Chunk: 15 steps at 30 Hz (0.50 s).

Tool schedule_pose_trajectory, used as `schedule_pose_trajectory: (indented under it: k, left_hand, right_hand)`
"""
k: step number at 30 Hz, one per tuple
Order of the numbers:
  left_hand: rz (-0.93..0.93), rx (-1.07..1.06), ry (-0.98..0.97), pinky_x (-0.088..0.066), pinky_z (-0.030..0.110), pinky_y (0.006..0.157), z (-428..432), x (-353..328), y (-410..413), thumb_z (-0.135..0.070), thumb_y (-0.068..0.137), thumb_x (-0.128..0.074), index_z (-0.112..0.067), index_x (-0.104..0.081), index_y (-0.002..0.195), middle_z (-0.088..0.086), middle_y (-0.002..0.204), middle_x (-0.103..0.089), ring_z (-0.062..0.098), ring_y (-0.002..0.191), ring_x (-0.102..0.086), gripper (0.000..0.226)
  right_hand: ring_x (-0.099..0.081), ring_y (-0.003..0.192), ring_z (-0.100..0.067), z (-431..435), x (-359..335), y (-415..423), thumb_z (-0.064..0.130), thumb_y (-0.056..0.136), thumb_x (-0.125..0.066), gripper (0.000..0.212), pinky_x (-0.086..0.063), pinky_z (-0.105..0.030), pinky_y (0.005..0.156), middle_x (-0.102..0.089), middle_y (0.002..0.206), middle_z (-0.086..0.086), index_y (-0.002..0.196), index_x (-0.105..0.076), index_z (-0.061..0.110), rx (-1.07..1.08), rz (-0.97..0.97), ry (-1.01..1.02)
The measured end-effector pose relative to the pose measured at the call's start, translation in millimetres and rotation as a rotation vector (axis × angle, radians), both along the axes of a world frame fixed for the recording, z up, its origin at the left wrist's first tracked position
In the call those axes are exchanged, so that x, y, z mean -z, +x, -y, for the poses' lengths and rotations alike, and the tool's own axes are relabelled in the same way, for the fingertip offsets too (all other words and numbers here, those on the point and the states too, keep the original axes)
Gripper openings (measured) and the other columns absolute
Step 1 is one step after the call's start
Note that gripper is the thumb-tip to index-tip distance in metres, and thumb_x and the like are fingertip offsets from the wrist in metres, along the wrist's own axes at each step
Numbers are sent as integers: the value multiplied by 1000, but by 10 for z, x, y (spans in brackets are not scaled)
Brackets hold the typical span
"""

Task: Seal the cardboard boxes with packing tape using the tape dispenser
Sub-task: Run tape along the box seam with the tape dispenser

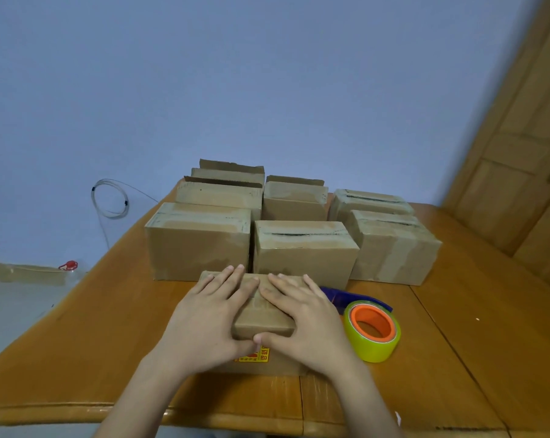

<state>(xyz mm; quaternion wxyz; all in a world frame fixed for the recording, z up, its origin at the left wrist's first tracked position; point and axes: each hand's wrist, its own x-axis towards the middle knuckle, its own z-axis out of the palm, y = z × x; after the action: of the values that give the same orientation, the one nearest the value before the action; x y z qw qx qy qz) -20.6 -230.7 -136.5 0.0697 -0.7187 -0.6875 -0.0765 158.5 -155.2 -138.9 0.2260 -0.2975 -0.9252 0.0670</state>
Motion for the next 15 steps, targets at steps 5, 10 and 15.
schedule_pose_trajectory:
  k: [5,10,15]
  left_hand:
    - [-31,-11,18,-35,40,99,-1,10,-9,-77,63,-46,-21,-57,134,8,137,-56,23,124,-56,91]
    - [-66,8,28,-35,40,99,-19,7,-46,-80,65,-44,-21,-52,137,8,138,-55,24,124,-55,93]
    - [-74,30,50,-33,41,100,-27,32,-65,-79,68,-43,-20,-48,140,9,140,-52,24,127,-52,94]
  right_hand:
    - [-18,135,9,-24,0,24,75,78,-39,75,-2,-26,116,-39,147,16,139,-46,32,-45,-83,-24]
    - [-40,126,8,-223,-105,356,53,85,-51,43,-33,-21,106,-51,133,25,126,-54,40,22,-409,-274]
    - [-36,128,-1,-572,-24,870,4,86,-58,53,-27,-21,105,-49,134,15,130,-53,33,341,-166,-179]
